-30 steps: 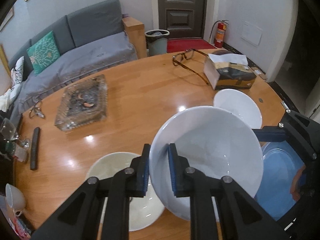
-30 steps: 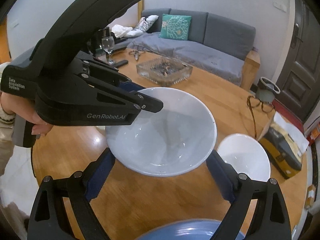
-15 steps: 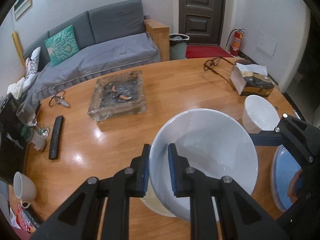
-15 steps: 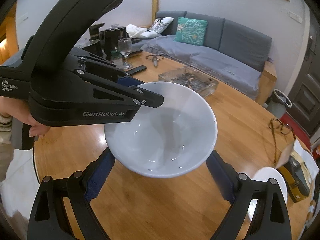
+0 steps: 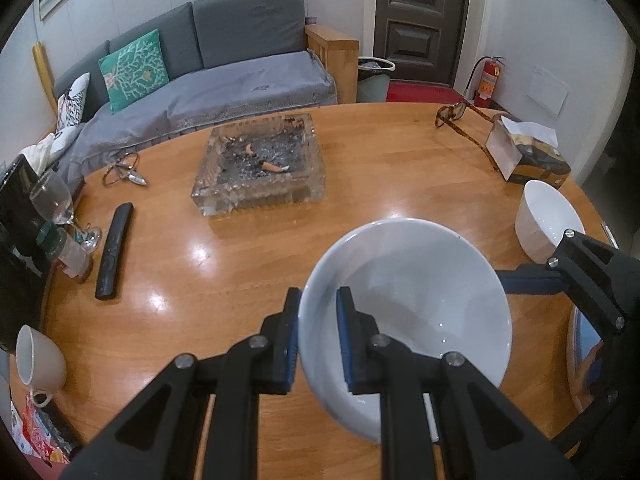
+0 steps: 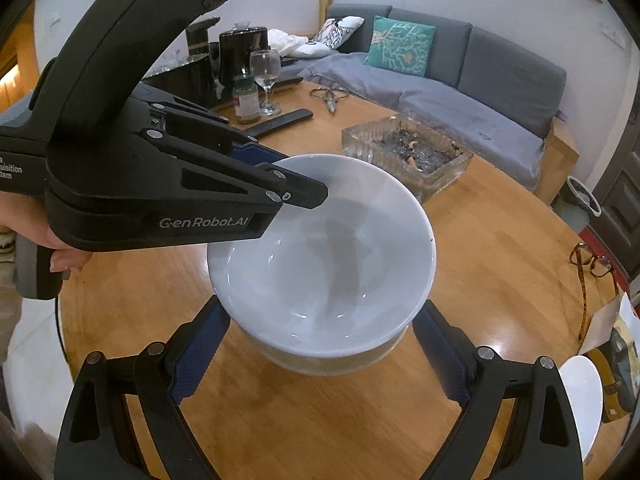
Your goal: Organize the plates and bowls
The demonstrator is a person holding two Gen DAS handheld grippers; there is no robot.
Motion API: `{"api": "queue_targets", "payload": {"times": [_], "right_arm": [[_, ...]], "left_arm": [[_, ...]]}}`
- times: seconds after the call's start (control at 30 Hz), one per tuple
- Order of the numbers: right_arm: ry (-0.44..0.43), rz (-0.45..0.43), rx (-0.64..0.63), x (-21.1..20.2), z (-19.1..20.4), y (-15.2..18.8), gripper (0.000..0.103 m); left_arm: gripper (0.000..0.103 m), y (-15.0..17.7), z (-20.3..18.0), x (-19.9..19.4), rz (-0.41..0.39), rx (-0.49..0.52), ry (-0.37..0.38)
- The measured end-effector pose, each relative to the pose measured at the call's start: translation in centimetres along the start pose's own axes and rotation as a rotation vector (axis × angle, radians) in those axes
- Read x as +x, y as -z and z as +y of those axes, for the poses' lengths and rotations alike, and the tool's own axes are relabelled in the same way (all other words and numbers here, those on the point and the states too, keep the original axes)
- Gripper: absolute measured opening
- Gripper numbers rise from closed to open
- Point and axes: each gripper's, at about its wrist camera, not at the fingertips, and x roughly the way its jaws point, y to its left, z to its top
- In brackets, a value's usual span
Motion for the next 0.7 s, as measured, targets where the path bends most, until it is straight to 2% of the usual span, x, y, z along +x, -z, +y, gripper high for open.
{"api": "queue_targets", "payload": {"times": [0.7], "right_arm": [[-0.004,0.03,0.006,0.9,-0.3,0.4,0.09]], "left_arm": [[0.015,0.5,0.0,1.9,0.035,-0.005,0.017]]}}
